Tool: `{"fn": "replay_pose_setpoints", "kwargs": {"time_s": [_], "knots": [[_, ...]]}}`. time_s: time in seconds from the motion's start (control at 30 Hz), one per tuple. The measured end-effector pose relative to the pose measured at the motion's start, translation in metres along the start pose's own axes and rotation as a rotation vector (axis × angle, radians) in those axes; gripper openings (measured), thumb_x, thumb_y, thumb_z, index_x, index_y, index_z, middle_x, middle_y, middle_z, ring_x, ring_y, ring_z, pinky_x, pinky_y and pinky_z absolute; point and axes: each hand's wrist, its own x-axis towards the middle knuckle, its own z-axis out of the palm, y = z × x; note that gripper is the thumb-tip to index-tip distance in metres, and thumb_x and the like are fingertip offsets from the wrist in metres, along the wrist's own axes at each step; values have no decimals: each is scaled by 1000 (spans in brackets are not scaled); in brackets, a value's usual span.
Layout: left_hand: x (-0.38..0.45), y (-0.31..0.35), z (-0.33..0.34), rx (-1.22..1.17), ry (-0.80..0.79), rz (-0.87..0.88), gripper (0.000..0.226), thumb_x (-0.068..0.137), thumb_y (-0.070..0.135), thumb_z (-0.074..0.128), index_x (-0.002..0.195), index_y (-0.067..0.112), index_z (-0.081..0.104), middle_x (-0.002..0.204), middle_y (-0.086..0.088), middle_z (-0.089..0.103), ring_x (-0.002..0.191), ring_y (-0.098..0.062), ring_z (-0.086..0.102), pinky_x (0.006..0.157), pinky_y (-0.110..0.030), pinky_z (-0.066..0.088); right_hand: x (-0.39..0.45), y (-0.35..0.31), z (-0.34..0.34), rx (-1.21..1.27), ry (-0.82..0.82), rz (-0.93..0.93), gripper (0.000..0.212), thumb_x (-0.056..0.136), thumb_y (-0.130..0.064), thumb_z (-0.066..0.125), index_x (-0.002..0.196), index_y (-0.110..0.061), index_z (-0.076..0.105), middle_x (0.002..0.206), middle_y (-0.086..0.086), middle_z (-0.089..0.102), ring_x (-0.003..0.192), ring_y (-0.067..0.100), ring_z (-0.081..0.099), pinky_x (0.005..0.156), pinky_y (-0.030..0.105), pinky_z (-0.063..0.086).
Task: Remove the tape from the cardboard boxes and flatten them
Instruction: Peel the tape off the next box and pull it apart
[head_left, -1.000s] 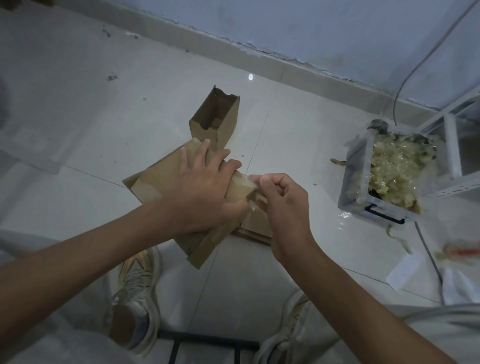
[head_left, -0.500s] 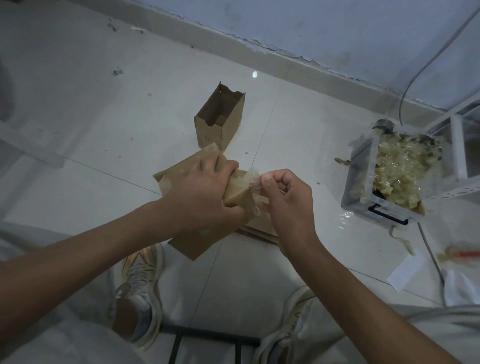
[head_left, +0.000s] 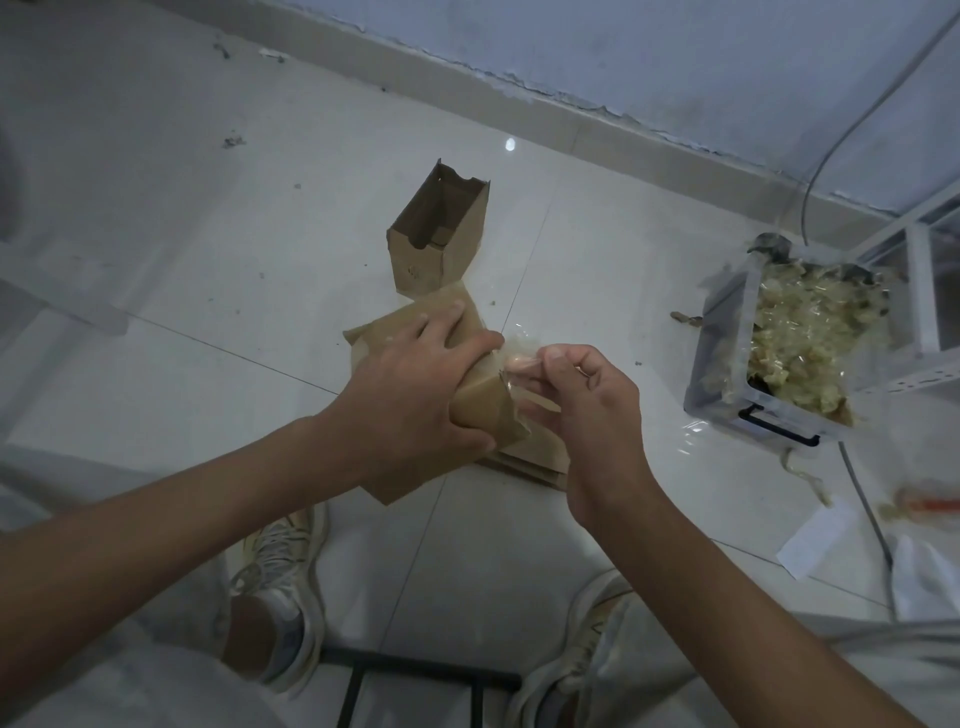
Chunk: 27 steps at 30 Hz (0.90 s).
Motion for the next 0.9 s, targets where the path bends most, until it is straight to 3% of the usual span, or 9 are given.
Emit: {"fn": "replay_pose_setpoints", "kwargs": {"time_s": [0.1,0.2,0.3,0.4,0.5,0.77,0.9], "knots": [[-2,-2,3,-91,59,13,90,68,82,71,139,39,37,152,6,39,118,-20,57,83,-40,49,1,-3,-2,66,-52,39,28,110,-20,53,119,5,62,103,12,79,97,22,76,84,29,63],[0,-5,3,-190,51,27,95,66,76,79,141,34,39,154,6,45,110,-22,63,87,-47,57,3,-6,-4,141,-143,71,31,110,-22,51,121,5,59,98,11,77,90,18,74,75,25,63],[-2,-9,4,-338,69,17,95,59,78,75,137,39,41,138,13,57,101,-16,63,86,-46,58,6,-8,-5,205,-211,115,24,111,-22,50,117,-1,59,107,16,77,89,15,75,70,21,61],[-4,-7,3,-429,65,-19,92,56,82,71,135,45,42,127,16,62,99,-14,64,84,-44,60,10,-12,-9,277,-231,152,25,111,-18,49,122,1,59,108,18,76,87,16,76,70,19,61],[-1,-4,-1,-462,56,-28,91,56,83,75,134,46,44,122,14,64,98,-14,65,80,-43,61,11,-13,-13,309,-220,157,21,111,-14,48,116,3,61,95,11,75,85,15,76,66,16,59],[1,1,-12,-415,87,-16,88,65,67,86,140,43,47,135,12,62,104,-17,64,83,-42,61,9,-8,-13,466,-158,152,20,110,-14,49,106,1,61,81,8,72,76,12,72,64,14,58],[0,2,-11,-387,93,3,88,66,71,84,139,41,47,134,13,63,104,-16,64,83,-42,60,10,1,-13,487,-100,134,19,110,-15,49,107,0,61,82,8,68,78,14,68,65,16,58]]}}
